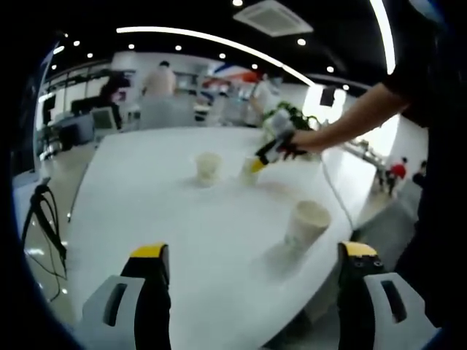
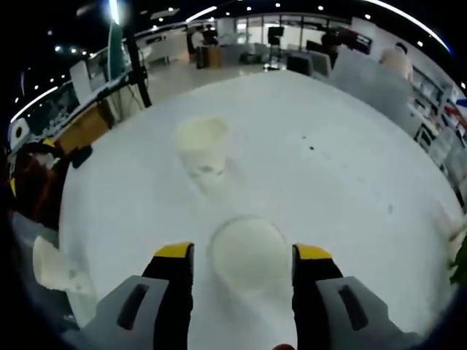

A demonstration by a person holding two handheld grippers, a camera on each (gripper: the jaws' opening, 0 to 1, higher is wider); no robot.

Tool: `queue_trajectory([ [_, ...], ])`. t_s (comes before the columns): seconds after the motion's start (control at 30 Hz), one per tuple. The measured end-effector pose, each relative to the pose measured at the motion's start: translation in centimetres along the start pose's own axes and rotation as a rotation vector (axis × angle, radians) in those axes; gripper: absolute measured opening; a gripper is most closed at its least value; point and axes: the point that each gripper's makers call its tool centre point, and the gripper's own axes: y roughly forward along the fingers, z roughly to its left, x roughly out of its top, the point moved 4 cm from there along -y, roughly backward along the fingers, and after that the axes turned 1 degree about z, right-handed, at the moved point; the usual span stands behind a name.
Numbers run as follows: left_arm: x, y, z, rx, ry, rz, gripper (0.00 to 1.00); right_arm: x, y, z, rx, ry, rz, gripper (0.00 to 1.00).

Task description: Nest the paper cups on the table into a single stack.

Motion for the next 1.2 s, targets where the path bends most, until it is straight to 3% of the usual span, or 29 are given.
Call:
queue_trajectory([
  [0.2,0.0,-0.3,0.2,0.008,-0.003,0.002,0.93,0.0,0.3,0.0,0.008,-0.039,0.015,0.39],
  [0.3,0.0,-0.4,0.2,0.011,-0.003,0.002,0.93,0.3,0.3,0.6,0.031,0.01,-0.006,0.38],
  [0.47,0.3,-0.3,0.3,0.014,-0.006,-0.006,0.93,0.5,-0.8,2.0,0.032,-0.014,0.001,0.38],
  [0.73,0.7,0.1,0.1,-0.001,0.005,-0.011,0.93,0.8,-2.4,2.5,0.026,-0.017,-0.01,0.38],
  [0.93,1.5,0.3,-0.3,-0.017,0.022,-0.022,0.93,1.1,-3.4,3.0,0.033,-0.013,-0.036,0.38],
  [1.2,2.4,0.8,-1.2,-0.047,0.048,-0.028,0.93,1.7,-4.9,2.6,0.05,0.043,-0.119,0.38],
])
